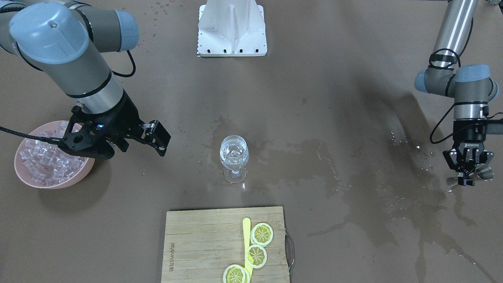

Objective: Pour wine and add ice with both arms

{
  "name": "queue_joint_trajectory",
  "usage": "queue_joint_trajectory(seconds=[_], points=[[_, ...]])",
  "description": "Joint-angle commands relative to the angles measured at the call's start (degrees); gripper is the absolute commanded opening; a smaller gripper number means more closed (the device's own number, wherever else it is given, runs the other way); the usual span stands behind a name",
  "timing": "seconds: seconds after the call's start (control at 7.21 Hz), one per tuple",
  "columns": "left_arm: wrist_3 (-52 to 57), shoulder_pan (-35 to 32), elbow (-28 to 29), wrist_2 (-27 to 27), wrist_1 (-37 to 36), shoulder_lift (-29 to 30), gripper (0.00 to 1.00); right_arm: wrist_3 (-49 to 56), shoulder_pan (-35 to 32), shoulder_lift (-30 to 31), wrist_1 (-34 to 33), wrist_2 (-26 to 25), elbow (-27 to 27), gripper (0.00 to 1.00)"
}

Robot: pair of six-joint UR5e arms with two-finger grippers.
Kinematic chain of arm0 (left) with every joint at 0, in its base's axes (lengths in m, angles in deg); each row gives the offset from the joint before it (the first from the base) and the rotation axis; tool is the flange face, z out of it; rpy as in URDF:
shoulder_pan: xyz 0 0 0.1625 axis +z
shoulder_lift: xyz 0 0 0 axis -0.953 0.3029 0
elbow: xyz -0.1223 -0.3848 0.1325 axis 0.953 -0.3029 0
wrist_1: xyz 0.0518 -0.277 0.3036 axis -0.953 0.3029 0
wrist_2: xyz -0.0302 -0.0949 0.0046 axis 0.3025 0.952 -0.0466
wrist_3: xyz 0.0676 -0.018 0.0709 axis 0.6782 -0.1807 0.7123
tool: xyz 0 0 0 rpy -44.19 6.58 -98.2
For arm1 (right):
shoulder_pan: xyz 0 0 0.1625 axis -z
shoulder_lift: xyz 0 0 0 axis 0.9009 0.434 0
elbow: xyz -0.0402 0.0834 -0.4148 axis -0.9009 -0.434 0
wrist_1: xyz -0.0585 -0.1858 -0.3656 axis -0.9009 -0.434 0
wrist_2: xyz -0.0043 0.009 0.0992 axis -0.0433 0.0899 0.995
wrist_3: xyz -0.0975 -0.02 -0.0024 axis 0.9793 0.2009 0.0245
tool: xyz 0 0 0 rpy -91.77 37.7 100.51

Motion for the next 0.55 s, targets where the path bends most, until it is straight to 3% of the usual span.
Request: queue_joint_trajectory(seconds=[0.0, 0.42], points=[[-0.3, 0.3, 0.0, 0.7, -0.9, -0.8, 0.22, 2.1, -2.2, 3.7, 0.0, 0.5, 2.2, 1.0], [-2.5, 0.6, 0.0, 0.7, -1.1, -0.7, 0.22, 7.3, -6.0, 11.1, 0.1, 0.2, 7.1, 1.0]])
